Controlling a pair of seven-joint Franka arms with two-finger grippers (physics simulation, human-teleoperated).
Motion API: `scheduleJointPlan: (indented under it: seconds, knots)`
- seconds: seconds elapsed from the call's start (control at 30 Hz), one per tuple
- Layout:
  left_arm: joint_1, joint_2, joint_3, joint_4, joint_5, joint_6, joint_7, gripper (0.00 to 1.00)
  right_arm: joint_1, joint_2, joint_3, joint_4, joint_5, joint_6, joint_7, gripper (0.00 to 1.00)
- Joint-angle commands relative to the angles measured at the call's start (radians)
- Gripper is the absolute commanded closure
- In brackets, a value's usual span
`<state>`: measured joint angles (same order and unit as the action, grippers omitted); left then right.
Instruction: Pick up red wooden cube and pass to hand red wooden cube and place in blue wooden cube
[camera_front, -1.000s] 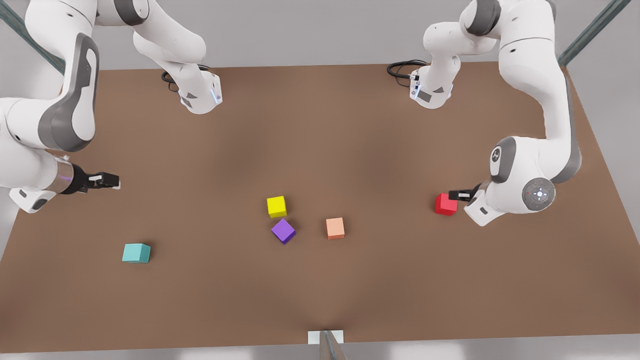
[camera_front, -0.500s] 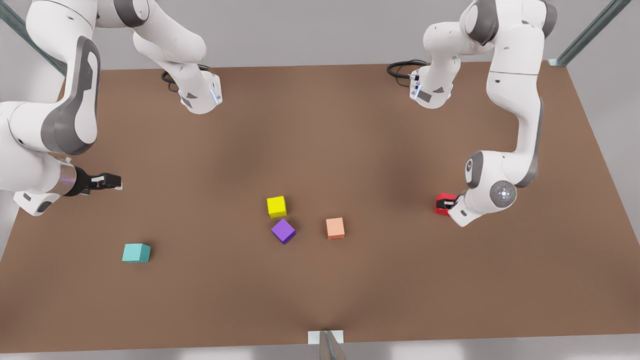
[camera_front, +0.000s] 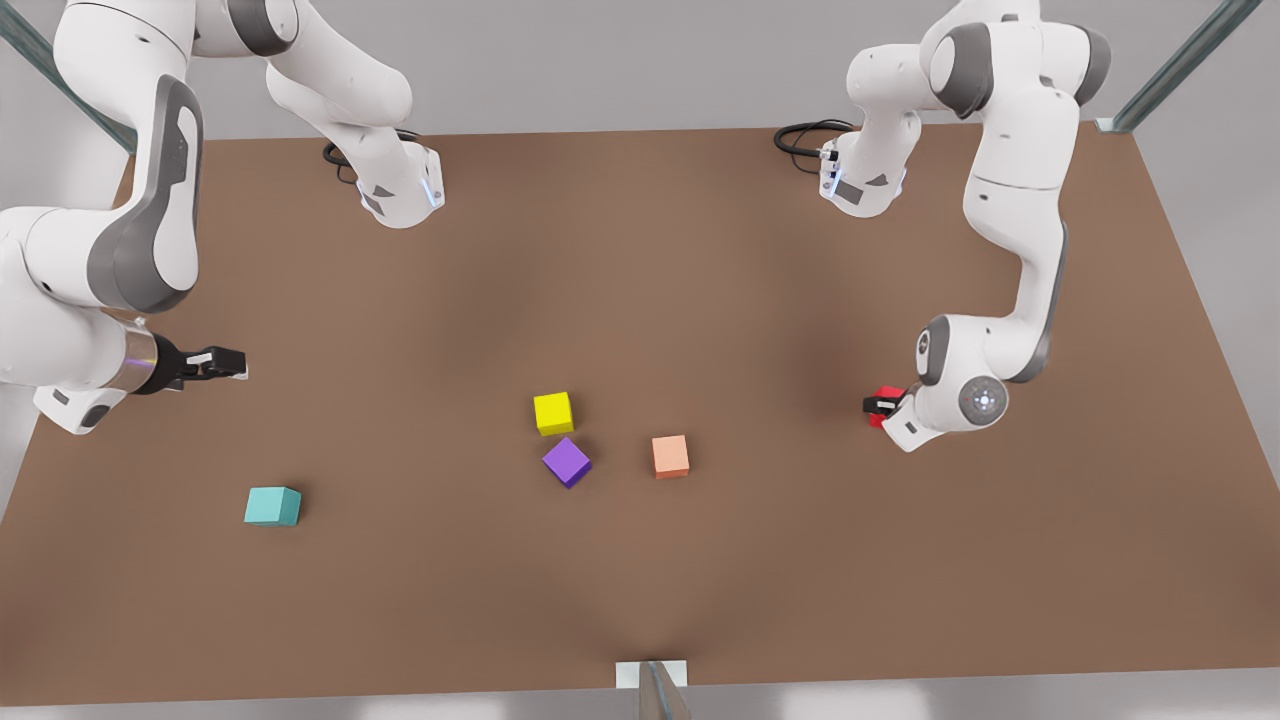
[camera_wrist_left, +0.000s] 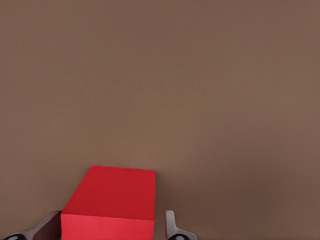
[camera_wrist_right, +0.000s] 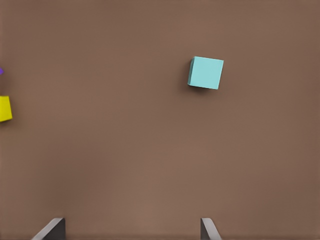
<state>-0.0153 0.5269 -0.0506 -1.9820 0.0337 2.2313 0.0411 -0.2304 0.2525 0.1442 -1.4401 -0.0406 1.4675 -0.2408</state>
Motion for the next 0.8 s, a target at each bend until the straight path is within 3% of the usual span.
scheduleJointPlan:
  seconds: [0.0,0.2,0.27,0.3,0.47,0.57,0.6,0.67,0.77]
  knots:
    - [0.002,0.008,0.0,0.0,0.002,0.028,0.02,0.0,-0.001,-0.002,0.001,0.003,-0.001,-0.001,-0.012,0.0]
    - [0.006,0.033,0.0,0.002,0.002,0.057,0.02,0.01,-0.007,-0.002,-0.008,0.035,-0.009,-0.042,-0.014,0.0]
    - [0.006,0.033,0.0,0.002,0.002,0.057,0.02,0.26,-0.003,0.001,-0.008,0.038,-0.015,-0.032,-0.012,0.0]
    - [0.006,0.032,0.0,0.002,0.002,0.057,0.02,0.32,-0.003,0.004,-0.006,0.043,-0.018,0.003,-0.012,0.0]
    - [0.014,-0.008,-0.003,0.035,-0.04,0.018,0.014,0.32,-0.001,0.016,-0.006,0.053,-0.013,0.007,-0.012,0.0]
    - [0.041,0.021,-0.022,0.172,-0.362,-0.148,0.008,0.32,-0.001,0.004,-0.003,0.069,-0.028,-0.003,-0.009,0.0]
    - [0.041,0.021,-0.023,0.204,-0.555,-0.197,0.008,0.32,-0.007,0.007,-0.005,0.086,0.019,-0.068,-0.011,0.0]
    - [0.041,0.021,-0.069,0.316,-0.73,-0.413,0.02,0.32,0.0,0.085,0.003,0.099,0.228,-0.072,-0.044,0.0]
    - [0.032,0.131,-0.258,0.488,-0.877,-0.444,0.014,0.34,0.062,0.275,0.009,0.145,0.572,-0.009,-0.06,0.0]
